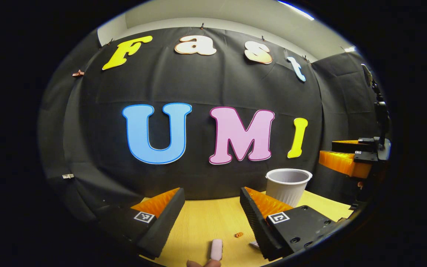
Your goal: Pick up the small broom and dustpan from the desktop, sweep the trash into the dustpan with the broom, and then empty the trash into the garbage bin.
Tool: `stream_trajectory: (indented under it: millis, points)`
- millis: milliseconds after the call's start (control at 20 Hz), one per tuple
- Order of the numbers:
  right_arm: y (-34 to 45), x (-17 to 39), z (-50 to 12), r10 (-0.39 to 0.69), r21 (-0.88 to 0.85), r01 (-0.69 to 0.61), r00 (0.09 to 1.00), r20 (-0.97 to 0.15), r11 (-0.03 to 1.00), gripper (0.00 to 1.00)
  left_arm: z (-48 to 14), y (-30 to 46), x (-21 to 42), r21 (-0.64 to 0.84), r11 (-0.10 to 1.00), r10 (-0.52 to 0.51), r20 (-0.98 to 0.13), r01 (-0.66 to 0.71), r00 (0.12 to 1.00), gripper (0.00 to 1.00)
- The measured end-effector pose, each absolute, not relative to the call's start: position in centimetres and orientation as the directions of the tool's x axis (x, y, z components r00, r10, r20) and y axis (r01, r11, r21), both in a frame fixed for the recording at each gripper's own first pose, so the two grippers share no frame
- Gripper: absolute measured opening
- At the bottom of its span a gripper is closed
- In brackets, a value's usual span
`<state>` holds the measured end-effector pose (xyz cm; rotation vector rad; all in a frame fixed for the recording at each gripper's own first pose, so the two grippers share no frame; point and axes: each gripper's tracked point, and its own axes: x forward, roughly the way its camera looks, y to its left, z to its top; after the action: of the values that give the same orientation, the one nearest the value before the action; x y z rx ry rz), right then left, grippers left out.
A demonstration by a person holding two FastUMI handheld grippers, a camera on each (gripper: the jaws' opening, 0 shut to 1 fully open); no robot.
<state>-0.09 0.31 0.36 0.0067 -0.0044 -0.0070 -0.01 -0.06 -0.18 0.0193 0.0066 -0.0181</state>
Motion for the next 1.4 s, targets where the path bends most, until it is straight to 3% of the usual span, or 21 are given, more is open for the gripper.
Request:
stream_trajectory:
  millis: [350,550,700,950,1400]
  points:
    - [0.5,-1.1,0.0,-0.001,-0.001,0.001,1.000,-0.015,1.000,0.97,-0.5,-0.3,0.0,0.023,0.999,-0.032,-0.009,0.032,0.999,0.95]
    - [2.2,-3.1,-4.8,0.085,0.020,-0.082,0.971,-0.223,0.996,0.97,-2.0,-0.2,-0.4,0.028,0.999,-0.037,-0.040,0.038,0.999,0.95]
    - [2.1,-5.9,-13.7,0.110,0.043,-0.102,0.872,-0.477,0.994,0.97,-3.5,0.0,-0.6,0.027,0.999,-0.033,-0.071,0.036,0.997,0.95]
    - [2.8,-10.8,-25.7,0.119,0.092,-0.075,0.652,-0.749,0.993,0.96,-5.8,0.7,-1.1,0.052,0.998,-0.026,-0.112,0.032,0.993,0.95]
    - [2.9,-13.7,-38.1,0.076,0.087,0.016,0.345,-0.935,0.996,0.88,-9.4,1.5,-2.1,0.058,0.998,-0.028,-0.180,0.039,0.983,0.95]
